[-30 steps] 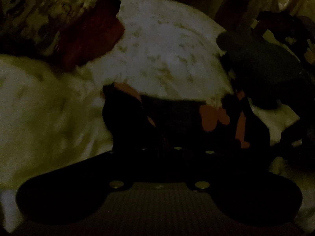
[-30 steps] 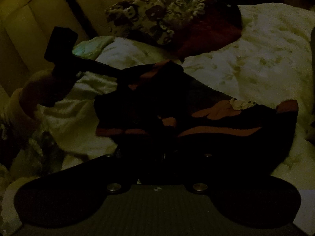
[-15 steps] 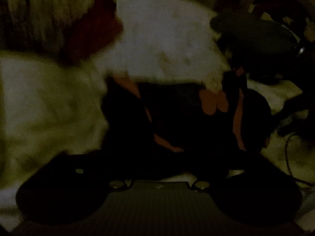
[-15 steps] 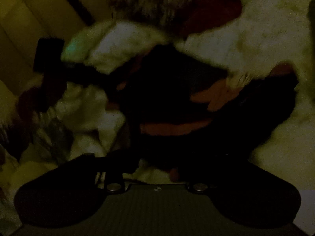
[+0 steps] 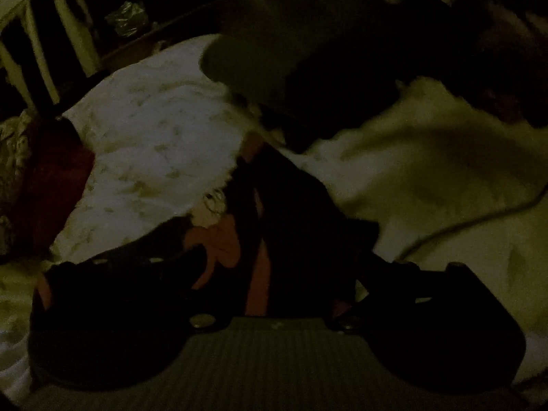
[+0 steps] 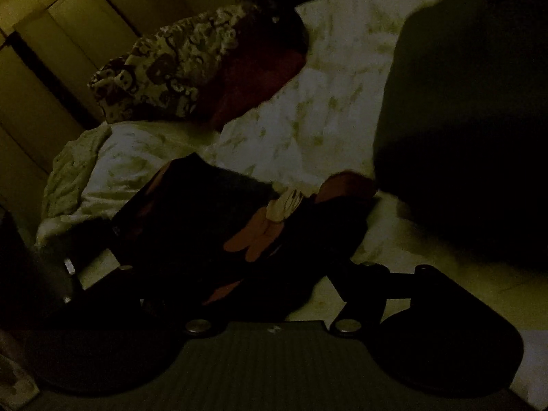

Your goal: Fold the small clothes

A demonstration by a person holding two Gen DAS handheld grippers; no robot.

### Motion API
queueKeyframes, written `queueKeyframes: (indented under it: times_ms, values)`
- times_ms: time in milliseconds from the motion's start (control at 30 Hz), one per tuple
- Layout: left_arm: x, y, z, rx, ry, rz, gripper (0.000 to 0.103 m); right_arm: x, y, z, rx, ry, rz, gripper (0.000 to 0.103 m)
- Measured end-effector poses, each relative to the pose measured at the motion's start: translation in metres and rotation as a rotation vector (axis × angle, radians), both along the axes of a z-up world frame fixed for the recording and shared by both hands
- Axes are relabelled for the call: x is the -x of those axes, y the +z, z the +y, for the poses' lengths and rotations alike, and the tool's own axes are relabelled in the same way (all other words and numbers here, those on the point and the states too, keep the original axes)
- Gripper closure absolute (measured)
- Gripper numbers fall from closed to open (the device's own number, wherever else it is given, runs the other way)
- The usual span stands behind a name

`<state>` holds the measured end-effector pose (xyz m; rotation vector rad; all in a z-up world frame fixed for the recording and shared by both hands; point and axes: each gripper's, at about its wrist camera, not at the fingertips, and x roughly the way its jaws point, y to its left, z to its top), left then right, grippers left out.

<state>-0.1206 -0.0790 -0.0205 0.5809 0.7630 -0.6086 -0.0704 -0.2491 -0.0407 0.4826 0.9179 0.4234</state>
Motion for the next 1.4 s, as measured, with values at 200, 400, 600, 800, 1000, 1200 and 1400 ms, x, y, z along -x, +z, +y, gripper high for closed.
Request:
queueKeyframes:
  times_ms: [200, 400, 600, 800, 1000, 1200, 1400]
  values:
    - [0.004, -0.047, -0.018, -0.135, 0.045, -0.059, 0.020, -0.030, -0.035, 0.000, -0.037, -0.013, 0.093, 0.000]
    - [-0.012, -0.063, -0.031, -0.142, 0.060, -0.087, 0.064, -0.063, -0.077, 0.006, -0.055, -0.072, 0.162, 0.000]
    - [-0.035, -0.027, 0.030, 0.108, 0.183, 0.060, 0.096, -0.067, -0.068, 0.014, -0.086, -0.088, 0.118, 0.073]
    - [-0.052, 0.031, 0.144, 0.406, 0.403, 0.084, 0.096, -0.087, -0.012, 0.039, -0.330, -0.046, 0.034, 0.078]
    - [-0.048, 0.036, 0.239, 0.504, 0.614, 0.111, 0.096, -0.144, 0.015, 0.133, -0.435, 0.073, 0.024, 0.080]
    - [-0.043, 0.011, 0.303, 0.620, 0.750, 0.224, 0.078, -0.175, 0.005, 0.235, -0.330, 0.161, 0.087, 0.080]
    - [-0.049, -0.007, 0.323, 0.749, 0.759, 0.340, 0.054, -0.196, -0.016, 0.269, -0.220, 0.193, 0.101, 0.022]
